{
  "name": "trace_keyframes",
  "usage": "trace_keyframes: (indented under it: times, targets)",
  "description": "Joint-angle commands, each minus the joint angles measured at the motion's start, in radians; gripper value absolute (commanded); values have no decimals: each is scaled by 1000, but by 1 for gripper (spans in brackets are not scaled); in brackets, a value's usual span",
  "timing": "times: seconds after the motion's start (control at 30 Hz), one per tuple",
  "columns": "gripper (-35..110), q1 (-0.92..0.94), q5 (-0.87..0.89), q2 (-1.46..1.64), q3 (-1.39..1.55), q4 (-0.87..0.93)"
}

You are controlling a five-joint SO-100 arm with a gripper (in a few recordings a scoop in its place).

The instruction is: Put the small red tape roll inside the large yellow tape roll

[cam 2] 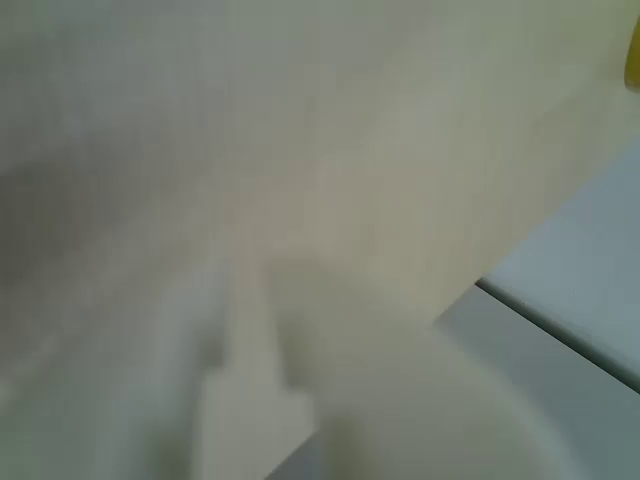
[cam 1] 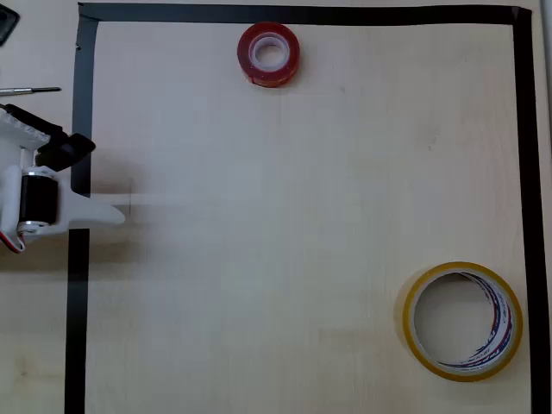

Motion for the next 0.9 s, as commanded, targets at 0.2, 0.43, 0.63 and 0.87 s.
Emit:
trace_keyframes:
  times: [0.2, 0.43, 0.63, 0.87]
  targets:
    - [3, -54, 28, 37, -155, 133]
    - [6, -72, 28, -5, -244, 118]
    - [11, -212, -40, -422, -529, 35]
    - [13, -413, -83, -905, -821, -58]
